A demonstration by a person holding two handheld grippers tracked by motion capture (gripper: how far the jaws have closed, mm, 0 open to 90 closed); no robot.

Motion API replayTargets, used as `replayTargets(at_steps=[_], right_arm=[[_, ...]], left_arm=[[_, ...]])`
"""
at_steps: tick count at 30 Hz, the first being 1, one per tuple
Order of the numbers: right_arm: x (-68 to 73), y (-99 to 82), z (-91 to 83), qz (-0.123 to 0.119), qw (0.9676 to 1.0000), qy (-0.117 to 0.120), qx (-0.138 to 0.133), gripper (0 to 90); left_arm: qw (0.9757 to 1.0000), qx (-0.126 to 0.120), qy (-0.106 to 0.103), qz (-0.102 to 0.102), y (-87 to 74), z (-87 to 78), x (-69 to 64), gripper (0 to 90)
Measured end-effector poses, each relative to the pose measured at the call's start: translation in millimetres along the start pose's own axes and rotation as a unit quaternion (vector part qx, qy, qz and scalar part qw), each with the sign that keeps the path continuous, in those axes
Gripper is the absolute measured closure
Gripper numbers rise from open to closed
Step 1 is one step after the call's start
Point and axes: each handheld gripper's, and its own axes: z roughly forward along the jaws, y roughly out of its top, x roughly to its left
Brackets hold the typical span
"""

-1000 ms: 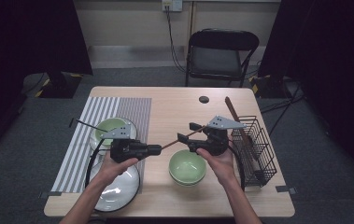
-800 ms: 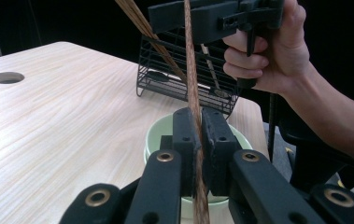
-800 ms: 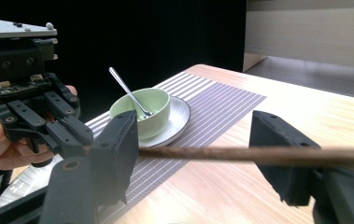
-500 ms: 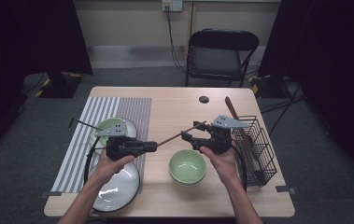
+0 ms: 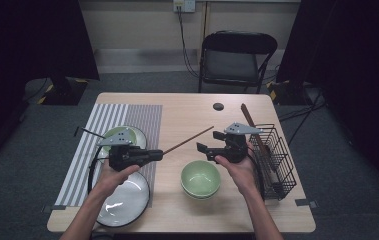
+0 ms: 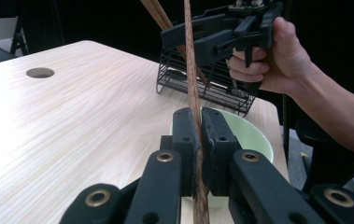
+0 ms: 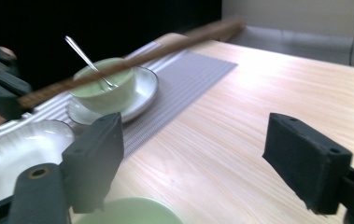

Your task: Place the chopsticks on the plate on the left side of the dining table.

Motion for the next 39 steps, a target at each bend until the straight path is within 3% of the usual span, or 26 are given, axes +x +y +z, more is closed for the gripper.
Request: replayTargets(at_steps=[5,8,16,23,28,34,36,39], right_arm=[[-8.7,-5.9,4.7,0.003,0.9999,-0.009,0.012,18.3],[-12.3,-7.8,6.6,0.0,0.9997,-0.013,0.018,17.6],[-25.8,-17.5,18.9,0.01,0.9988,-0.038,0.029,16.9],[-33.1,-28.3,30.9,0.005,0.9966,-0.055,0.061,16.9],[-47.8,-40.8,39.8,0.017,0.9937,-0.067,0.088,16.9],[-53.7,-51.8,49.6,0.008,0.9897,-0.088,0.113,16.9],[-54.8,-54.0,51.8,0.007,0.9879,-0.097,0.121,16.9],[-58.9,-57.4,55.5,0.01,0.9872,-0.101,0.123,17.1]], left_arm=[[0.9999,-0.002,0.011,-0.001,-0.4,-6.2,3.0,85.0],[0.9996,0.004,0.03,-0.001,-0.2,-12.8,5.0,85.0],[0.9981,0.009,0.06,-0.002,-6.0,-45.9,12.4,85.0],[0.9945,0.026,0.101,-0.012,-22.2,-71.3,25.6,85.0],[0.9911,0.048,0.122,-0.022,-35.5,-81.4,30.2,85.1],[0.9888,0.063,0.13,-0.036,-50.8,-86.2,36.3,85.0],[0.9901,0.056,0.119,-0.049,-53.2,-88.4,38.4,85.0],[0.9887,0.065,0.126,-0.048,-55.1,-90.1,38.7,85.0]])
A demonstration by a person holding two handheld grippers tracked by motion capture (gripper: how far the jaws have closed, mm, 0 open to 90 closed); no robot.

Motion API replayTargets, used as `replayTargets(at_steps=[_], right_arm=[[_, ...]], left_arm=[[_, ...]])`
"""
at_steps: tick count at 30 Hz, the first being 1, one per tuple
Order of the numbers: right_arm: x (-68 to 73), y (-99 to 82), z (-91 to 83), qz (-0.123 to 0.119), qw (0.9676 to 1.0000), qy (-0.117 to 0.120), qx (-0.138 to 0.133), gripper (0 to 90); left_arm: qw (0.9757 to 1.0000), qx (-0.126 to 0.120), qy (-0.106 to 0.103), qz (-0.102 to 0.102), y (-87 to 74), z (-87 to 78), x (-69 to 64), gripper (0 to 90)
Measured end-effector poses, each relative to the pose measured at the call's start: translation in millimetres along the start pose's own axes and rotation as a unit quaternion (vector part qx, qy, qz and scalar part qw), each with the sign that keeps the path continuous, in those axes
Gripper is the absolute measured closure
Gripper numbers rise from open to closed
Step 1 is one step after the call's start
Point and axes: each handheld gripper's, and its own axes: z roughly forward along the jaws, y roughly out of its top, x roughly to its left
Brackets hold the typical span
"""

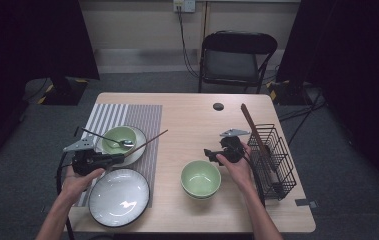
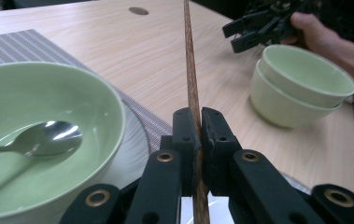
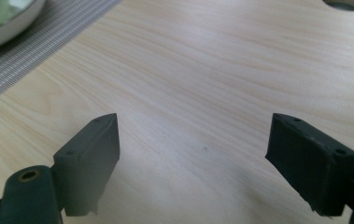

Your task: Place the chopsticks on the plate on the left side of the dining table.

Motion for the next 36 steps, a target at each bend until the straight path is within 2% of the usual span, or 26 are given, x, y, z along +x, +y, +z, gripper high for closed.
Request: replayTargets(at_steps=[2,6,12,16,21,26,36], right_arm=[[-1.0,-2.9,5.8,-0.002,0.9997,-0.017,0.016,17.5],[-1.9,-9.2,14.2,-0.005,0.9992,-0.021,0.035,17.8],[0.4,-14.3,18.4,-0.012,0.9987,-0.026,0.043,17.2],[1.7,-16.5,21.3,-0.021,0.9977,-0.039,0.052,17.5],[1.8,-19.7,23.3,-0.026,0.9974,-0.043,0.052,17.8],[1.6,-25.4,23.0,-0.031,0.9981,-0.043,0.031,16.9],[1.7,-25.4,23.1,-0.031,0.9981,-0.043,0.031,16.8]], left_arm=[[1.0,0.005,0.004,-0.001,-3.5,-0.2,1.2,85.0],[0.9997,0.019,0.014,-0.003,-10.2,-0.1,4.5,85.0],[0.9991,0.036,0.022,-0.002,-19.1,1.4,10.2,85.0],[0.9989,0.038,0.027,-0.009,-24.0,2.0,15.6,85.0],[0.9983,0.047,0.031,-0.011,-27.2,2.8,19.4,85.0],[0.9979,0.055,0.032,-0.015,-30.6,5.3,23.7,85.0],[0.996,0.072,0.05,-0.017,-35.8,9.4,30.7,84.9]])
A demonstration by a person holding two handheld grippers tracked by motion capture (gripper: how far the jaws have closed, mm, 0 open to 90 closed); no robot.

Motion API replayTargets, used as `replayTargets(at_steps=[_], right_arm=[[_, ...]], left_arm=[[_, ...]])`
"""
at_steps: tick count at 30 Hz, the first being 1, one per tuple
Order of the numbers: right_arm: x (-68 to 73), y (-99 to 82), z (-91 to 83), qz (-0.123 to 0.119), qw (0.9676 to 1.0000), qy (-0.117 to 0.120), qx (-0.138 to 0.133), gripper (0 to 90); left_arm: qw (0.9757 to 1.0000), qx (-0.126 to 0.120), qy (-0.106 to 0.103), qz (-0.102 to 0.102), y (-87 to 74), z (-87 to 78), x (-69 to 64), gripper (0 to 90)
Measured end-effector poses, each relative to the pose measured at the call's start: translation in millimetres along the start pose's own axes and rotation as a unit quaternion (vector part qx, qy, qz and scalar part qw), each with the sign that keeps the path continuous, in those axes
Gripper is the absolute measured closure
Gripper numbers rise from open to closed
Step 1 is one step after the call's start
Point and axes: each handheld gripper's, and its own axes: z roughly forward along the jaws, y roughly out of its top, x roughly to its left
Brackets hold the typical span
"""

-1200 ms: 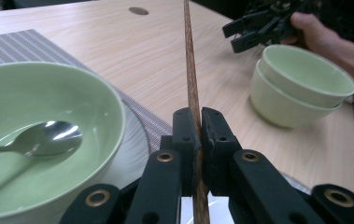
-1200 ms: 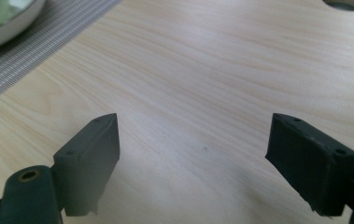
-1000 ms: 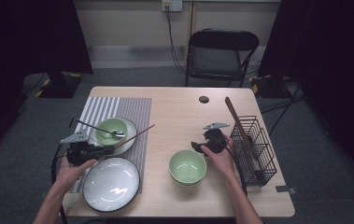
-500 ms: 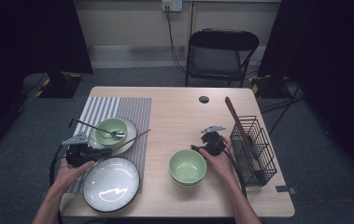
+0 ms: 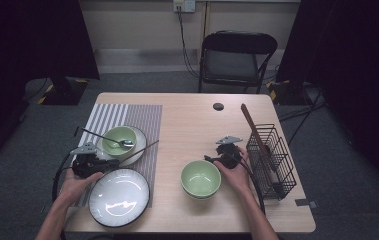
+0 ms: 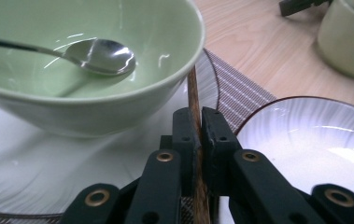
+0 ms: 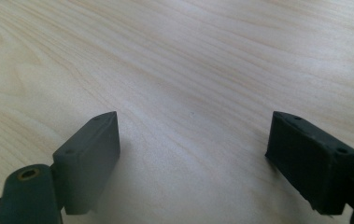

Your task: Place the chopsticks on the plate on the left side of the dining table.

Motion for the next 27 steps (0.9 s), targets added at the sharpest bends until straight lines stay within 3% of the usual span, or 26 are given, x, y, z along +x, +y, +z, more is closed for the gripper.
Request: replayTargets(at_steps=[9,11,27], right_arm=[[0.0,0.0,0.0,0.0,1.0,0.0,0.0,16.8],[0.0,0.0,0.0,0.0,1.0,0.0,0.0,16.8],[-0.1,0.0,0.1,-0.001,1.0,0.0,-0.001,16.8]], left_arm=[[0.9997,0.001,0.022,-0.008,-1.9,-0.7,3.1,82.1],[0.9993,0.001,0.029,-0.022,-2.9,-0.4,5.6,79.4],[0.9995,-0.005,0.024,-0.018,-1.6,3.9,9.0,81.4]])
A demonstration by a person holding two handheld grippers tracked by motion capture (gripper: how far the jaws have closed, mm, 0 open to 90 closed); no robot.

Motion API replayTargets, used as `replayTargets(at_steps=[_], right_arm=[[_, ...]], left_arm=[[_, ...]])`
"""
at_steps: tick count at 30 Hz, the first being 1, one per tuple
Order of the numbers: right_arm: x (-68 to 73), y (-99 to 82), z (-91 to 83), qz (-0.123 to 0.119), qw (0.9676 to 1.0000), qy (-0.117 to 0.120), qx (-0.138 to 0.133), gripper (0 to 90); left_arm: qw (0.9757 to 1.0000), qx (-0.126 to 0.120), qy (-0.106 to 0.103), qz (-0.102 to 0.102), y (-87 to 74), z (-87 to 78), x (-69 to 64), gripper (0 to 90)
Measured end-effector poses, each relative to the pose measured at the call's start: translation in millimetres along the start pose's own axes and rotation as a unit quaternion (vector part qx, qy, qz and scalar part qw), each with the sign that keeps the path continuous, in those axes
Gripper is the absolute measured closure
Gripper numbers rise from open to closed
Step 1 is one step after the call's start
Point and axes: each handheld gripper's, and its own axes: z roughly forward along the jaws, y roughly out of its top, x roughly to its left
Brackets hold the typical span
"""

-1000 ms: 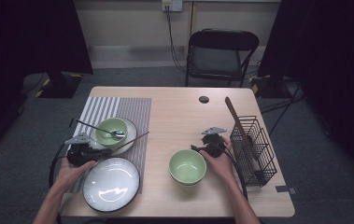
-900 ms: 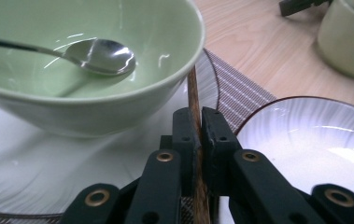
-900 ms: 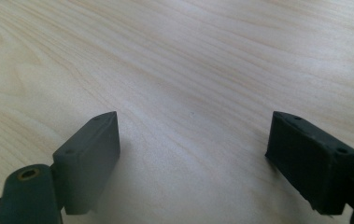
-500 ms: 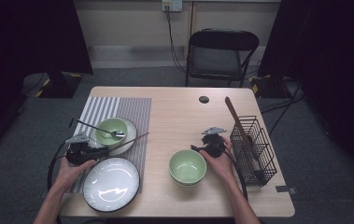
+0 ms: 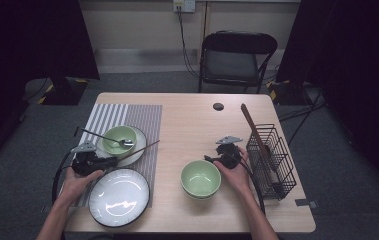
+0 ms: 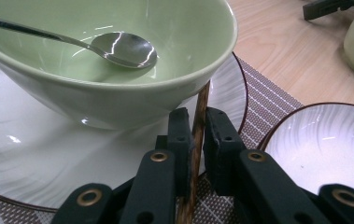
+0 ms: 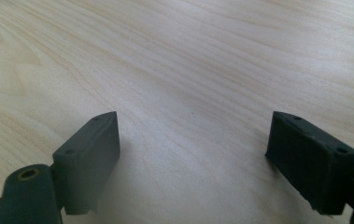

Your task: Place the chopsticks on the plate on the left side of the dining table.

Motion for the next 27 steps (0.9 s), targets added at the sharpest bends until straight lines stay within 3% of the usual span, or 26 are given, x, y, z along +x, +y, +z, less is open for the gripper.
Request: replayTargets(at_steps=[27], right_arm=[[0.0,0.0,0.0,0.0,1.0,0.0,0.0,16.8]], left_arm=[[1.0,0.004,0.001,-0.003,-2.4,-4.9,4.2,81.6]])
